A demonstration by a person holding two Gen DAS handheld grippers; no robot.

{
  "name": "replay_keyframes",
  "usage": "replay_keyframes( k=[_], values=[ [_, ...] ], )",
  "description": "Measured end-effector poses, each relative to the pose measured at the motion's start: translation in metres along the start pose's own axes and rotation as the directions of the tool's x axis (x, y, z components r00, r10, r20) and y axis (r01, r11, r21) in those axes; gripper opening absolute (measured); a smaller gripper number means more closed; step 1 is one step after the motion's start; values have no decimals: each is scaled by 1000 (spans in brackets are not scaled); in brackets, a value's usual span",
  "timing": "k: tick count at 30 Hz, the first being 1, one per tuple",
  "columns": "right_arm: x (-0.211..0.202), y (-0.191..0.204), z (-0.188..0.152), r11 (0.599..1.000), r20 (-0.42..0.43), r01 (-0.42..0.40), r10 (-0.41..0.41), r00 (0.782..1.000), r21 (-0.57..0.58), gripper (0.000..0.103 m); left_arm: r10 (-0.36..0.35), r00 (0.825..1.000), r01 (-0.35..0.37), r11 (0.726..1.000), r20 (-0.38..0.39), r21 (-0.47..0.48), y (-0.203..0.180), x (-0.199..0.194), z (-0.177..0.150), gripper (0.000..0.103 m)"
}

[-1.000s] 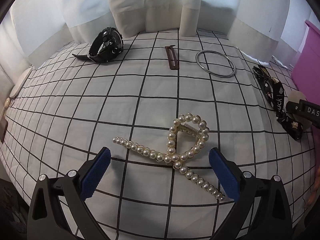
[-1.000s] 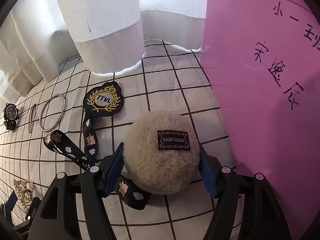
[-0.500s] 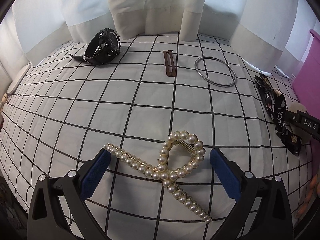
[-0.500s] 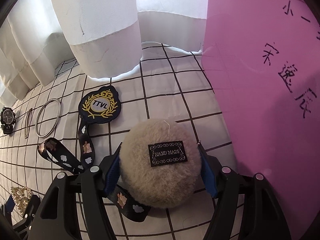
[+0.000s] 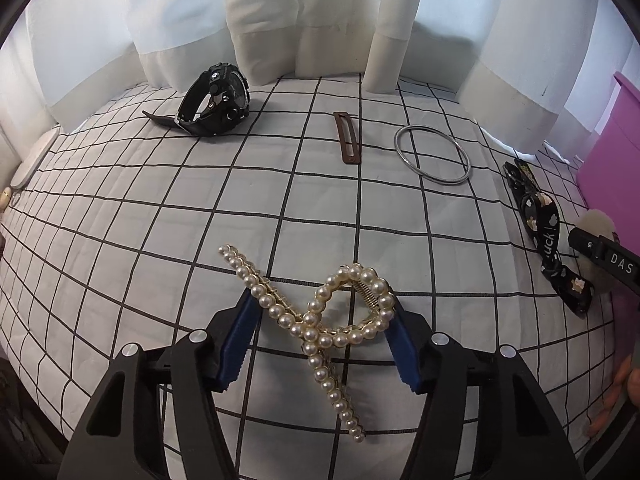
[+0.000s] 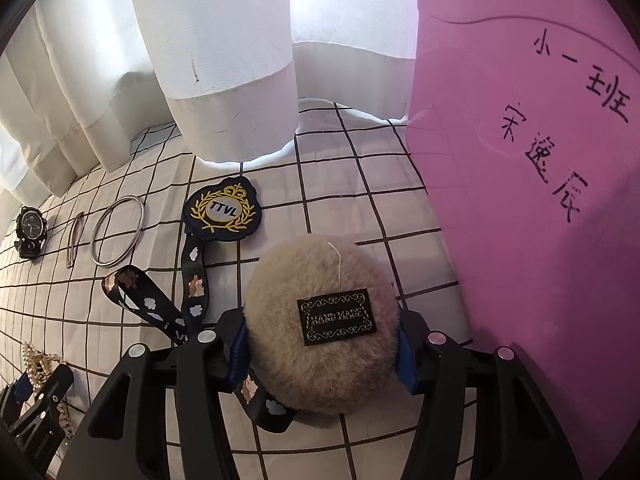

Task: Organize jewelry
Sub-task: 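Close the left gripper on the pearl hair claw while the right gripper grasps the beige pompom, then lift the pearl claw and pompom over the pink bin and release both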

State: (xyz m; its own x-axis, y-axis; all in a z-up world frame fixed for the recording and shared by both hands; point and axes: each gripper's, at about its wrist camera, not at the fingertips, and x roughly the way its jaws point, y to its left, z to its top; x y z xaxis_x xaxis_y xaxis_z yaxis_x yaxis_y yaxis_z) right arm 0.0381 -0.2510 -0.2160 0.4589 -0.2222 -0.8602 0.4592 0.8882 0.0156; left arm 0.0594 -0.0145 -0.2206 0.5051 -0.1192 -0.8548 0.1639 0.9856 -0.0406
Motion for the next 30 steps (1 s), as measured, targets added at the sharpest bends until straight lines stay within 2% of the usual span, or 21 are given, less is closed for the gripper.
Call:
replay_keyframes(
  k=[2, 6, 8, 21, 30],
  values=[
    [-5, 1, 1, 1000, 14, -5, 5, 1000, -2, 54, -25, 1000, 25, 999, -13, -30, 6, 0, 1, 59],
    [-23, 0, -1, 1000, 38, -15, 15, 999, -3, 54, -22, 1000, 22, 999, 0, -36, 12, -7, 4, 58],
    [-29, 1, 1, 1000, 49, -19, 19, 999, -3, 54, -25, 1000, 25, 999, 8, -29, 12, -12, 5, 49],
    [-56, 15, 7, 998, 81, -61, 63, 995, -22, 54, -40, 996, 41, 999, 83, -8, 21, -43, 20, 49],
    [-92, 24, 15, 994, 129, -102, 106, 986, -37, 54, -51, 985, 47, 998, 166, 29, 18, -82, 39, 49]
  ],
)
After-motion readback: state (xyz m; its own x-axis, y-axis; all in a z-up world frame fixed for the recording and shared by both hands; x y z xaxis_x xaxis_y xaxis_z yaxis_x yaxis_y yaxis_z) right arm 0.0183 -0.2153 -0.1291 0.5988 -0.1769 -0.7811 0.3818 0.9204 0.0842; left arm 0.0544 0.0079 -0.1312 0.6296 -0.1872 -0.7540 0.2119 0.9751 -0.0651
